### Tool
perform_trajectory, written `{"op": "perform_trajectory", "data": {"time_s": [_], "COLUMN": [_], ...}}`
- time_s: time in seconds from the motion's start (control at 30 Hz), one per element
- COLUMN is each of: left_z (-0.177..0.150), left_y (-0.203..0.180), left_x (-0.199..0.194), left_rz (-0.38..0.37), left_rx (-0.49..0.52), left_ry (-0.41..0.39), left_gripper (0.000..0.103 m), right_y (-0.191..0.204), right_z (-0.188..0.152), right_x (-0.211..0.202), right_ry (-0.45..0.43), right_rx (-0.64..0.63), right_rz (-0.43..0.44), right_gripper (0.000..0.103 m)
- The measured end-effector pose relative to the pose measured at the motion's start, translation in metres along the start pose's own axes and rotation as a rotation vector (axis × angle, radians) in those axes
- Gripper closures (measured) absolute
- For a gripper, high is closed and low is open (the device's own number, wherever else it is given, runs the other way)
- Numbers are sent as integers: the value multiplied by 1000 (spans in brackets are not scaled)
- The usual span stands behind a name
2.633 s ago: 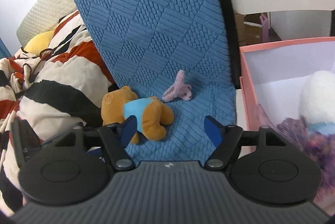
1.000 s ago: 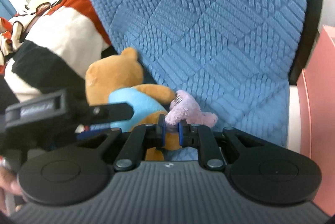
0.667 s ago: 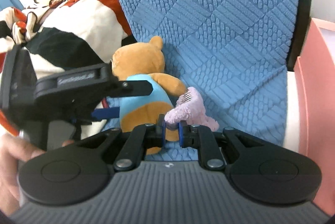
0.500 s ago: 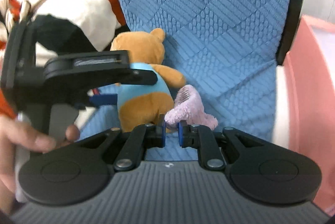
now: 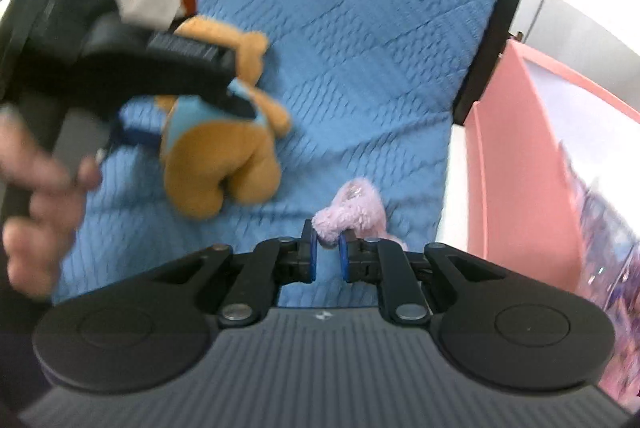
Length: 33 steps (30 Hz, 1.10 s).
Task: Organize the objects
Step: 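Grasp brown bear with left gripper while right gripper grasps pink bunny, then regrip the pink bunny with the right gripper while left gripper holds bear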
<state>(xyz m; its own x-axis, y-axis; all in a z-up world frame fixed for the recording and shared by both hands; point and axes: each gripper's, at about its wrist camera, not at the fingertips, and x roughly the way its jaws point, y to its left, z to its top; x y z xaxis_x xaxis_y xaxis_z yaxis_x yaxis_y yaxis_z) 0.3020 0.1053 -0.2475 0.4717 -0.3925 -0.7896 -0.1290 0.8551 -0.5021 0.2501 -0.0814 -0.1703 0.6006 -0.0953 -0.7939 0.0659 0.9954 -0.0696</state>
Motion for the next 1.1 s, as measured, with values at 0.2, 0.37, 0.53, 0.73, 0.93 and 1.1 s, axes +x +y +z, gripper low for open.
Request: {"op": "perform_trajectory", "data": {"time_s": [0.2, 0.37, 0.53, 0.73, 0.93, 1.1], "left_z": [-10, -24, -35, -33, -29, -27], "left_y": [0, -14, -14, -13, -4, 1], "left_x": [-18, -38, -48, -41, -32, -26], "left_rz": [12, 33, 50, 60, 48, 48], "left_rx": [61, 179, 237, 218, 151, 106], "left_ry": [-30, -33, 15, 60, 83, 103], "left_gripper": [32, 32, 26, 16, 10, 8], "right_y": [5, -1, -9, -25, -33, -28], "right_z": [-13, -19, -21, -12, -8, -14], "right_x": [-5, -12, -20, -1, 29, 43], "right_ry": [9, 14, -15, -16, 42, 66], "right_rx": [12, 95, 156, 278, 439, 469], "right_rz": [14, 67, 112, 80, 73, 81], "right_gripper": [84, 58, 47, 42, 41, 39]}}
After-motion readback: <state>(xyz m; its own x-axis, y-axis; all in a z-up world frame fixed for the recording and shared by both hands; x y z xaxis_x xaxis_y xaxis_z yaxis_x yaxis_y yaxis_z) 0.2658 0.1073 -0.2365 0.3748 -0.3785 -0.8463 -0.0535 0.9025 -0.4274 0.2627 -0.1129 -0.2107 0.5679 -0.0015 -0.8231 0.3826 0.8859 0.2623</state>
